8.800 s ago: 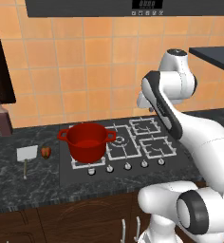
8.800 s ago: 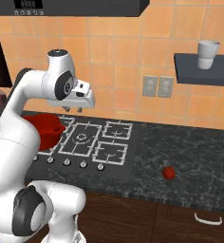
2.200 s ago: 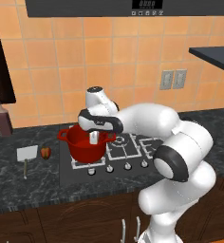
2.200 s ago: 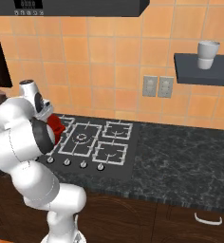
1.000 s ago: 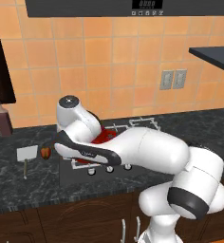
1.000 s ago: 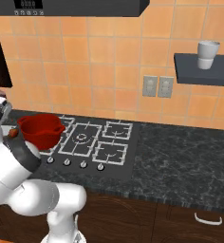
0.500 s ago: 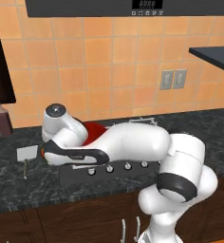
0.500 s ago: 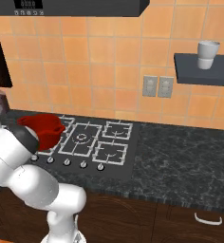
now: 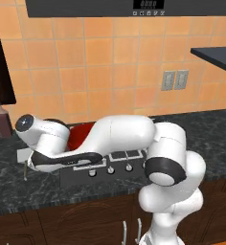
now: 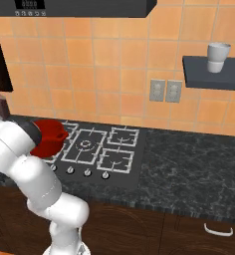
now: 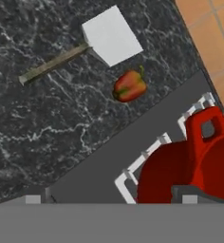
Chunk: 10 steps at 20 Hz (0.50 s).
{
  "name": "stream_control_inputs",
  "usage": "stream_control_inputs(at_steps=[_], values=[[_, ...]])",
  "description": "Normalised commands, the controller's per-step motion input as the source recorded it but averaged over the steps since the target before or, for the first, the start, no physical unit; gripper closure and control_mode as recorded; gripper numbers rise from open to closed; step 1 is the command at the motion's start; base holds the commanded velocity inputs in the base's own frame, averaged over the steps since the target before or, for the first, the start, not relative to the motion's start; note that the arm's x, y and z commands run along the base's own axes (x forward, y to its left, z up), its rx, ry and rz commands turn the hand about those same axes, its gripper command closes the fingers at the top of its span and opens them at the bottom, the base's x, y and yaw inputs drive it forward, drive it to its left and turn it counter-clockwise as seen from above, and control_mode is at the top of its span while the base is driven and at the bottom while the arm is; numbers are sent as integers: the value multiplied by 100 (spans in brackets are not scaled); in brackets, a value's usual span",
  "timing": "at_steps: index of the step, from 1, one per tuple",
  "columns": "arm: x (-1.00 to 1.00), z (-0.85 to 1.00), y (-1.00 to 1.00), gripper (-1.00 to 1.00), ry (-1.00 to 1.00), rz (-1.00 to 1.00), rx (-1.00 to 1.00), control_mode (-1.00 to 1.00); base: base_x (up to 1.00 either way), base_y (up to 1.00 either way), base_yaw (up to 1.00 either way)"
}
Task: Put the bell pepper and bell pepper in the pot. Retrieve the spatula and lightly stir the vegetables in the pot.
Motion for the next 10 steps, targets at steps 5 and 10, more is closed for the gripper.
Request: stream_control_inputs(at_steps=[5, 10], values=[[-3, -11, -1, -100, 1, -41, 2, -100, 0, 0, 0], [0, -37, 0, -100, 1, -36, 1, -100, 0, 0, 0]])
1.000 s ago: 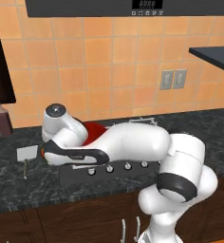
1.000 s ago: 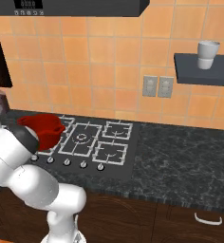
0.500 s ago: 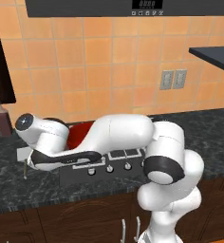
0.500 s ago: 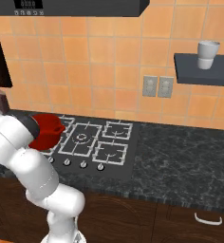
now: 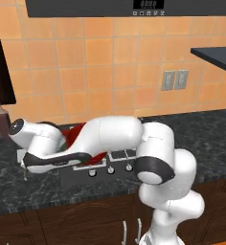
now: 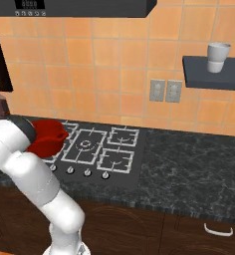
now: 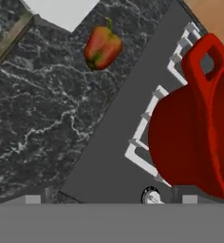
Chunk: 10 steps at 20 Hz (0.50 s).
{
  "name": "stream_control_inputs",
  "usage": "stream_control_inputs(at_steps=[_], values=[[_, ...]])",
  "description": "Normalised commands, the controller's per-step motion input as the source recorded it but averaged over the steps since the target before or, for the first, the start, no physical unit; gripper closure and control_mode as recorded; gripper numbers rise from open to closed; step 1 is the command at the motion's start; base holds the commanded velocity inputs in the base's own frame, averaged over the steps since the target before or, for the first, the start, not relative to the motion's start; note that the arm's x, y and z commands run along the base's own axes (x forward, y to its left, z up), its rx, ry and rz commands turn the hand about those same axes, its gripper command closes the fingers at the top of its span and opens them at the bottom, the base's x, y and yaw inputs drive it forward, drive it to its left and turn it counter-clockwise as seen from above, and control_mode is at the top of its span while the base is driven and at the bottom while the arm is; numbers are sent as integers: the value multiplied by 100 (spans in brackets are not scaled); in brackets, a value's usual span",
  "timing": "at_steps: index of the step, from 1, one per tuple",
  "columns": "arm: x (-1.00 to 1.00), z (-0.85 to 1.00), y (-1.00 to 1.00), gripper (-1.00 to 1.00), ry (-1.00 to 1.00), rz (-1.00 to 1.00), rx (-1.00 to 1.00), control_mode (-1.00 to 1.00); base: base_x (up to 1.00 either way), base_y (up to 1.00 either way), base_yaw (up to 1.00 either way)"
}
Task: Put the bell pepper and bell pepper in the pot. Retrieve the spatula and lightly stir the vegetables in the pot.
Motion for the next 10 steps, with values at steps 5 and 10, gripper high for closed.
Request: stream_control_inputs(at_steps=[5, 10], values=[[32, -11, 0, -100, 0, -29, 0, -100, 0, 0, 0], [43, -11, 0, -100, 0, -23, 1, -100, 0, 0, 0]])
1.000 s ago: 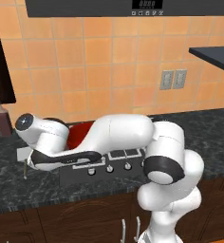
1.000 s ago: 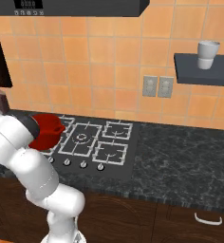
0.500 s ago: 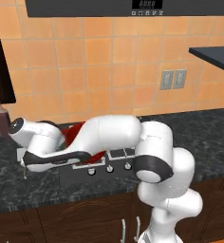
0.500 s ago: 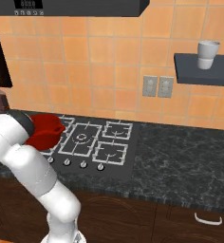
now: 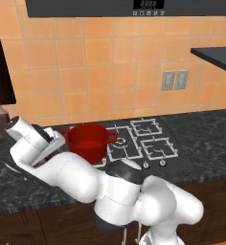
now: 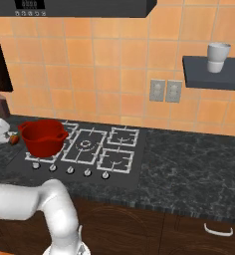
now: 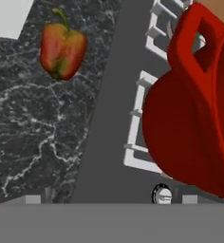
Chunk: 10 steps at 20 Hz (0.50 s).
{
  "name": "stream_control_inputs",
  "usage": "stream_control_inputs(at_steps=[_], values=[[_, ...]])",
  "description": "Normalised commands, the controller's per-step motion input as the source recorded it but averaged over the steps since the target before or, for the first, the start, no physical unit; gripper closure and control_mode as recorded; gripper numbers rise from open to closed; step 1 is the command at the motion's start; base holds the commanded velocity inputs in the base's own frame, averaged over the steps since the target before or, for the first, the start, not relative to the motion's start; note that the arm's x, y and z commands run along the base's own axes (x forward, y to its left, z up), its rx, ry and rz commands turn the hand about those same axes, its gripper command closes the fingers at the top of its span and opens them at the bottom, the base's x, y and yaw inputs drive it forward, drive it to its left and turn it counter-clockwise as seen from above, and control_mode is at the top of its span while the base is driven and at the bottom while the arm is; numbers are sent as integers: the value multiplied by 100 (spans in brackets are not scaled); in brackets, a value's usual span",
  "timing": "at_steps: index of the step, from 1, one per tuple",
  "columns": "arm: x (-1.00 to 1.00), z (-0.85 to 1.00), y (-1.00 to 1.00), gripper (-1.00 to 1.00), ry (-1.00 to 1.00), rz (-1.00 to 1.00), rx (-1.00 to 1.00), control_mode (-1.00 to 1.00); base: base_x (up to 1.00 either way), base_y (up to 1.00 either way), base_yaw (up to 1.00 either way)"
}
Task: Put the bell pepper and bell pepper in the pot. Retrieve the spatula and lightly stir the vegetables in the pot.
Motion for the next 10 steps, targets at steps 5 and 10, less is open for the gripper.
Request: stream_control_inputs(at_steps=[5, 10], values=[[39, -31, 10, -100, 0, -15, 5, -100, 0, 0, 0], [36, -23, 1, -100, 0, -13, 1, -100, 0, 0, 0]])
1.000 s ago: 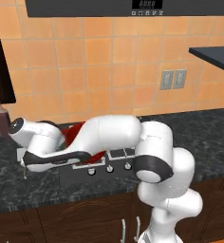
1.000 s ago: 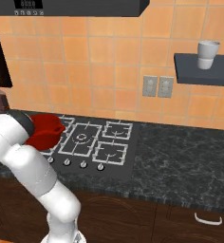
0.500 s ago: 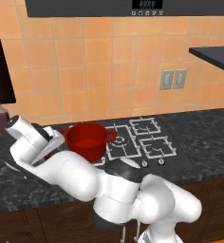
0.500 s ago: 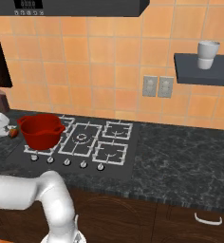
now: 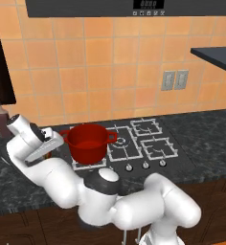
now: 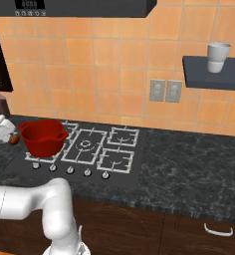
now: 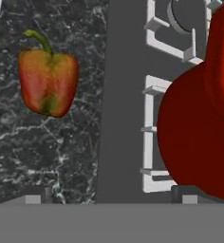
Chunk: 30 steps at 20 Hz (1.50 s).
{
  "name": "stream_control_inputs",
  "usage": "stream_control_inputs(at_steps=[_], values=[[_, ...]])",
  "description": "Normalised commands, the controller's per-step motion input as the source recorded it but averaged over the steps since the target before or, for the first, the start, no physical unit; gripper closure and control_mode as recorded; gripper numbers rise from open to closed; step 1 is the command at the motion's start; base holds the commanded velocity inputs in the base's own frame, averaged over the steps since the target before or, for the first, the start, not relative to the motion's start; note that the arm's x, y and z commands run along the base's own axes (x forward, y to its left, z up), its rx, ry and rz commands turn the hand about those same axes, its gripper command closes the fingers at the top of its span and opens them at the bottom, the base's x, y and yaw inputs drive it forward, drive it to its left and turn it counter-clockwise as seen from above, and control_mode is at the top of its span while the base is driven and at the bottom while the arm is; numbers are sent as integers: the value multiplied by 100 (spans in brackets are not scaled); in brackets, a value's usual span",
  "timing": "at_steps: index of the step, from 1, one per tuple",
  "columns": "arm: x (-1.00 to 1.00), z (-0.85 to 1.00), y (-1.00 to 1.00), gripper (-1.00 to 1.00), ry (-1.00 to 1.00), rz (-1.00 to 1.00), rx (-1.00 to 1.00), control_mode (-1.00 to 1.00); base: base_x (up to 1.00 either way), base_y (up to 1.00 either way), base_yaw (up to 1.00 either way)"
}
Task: Put the bell pepper and bell pepper in the pot. Retrieve the spatula and lightly stir the vegetables in the pot.
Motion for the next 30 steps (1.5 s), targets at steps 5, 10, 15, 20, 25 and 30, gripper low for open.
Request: stream_control_inputs(at_steps=[5, 10, 15, 20, 25, 30], values=[[26, -46, 6, -100, 0, -8, 1, -100, 0, 0, 0], [25, -30, 9, -100, -3, -7, 3, -100, 0, 0, 0], [27, -27, 12, -100, -4, -7, 1, -100, 0, 0, 0], [31, -19, 21, -100, -6, -3, 4, -100, 0, 0, 0], [28, -26, 17, -100, -5, 0, 5, -100, 0, 0, 0], [3, -21, 1, 100, -5, -2, 1, -100, 0, 0, 0]])
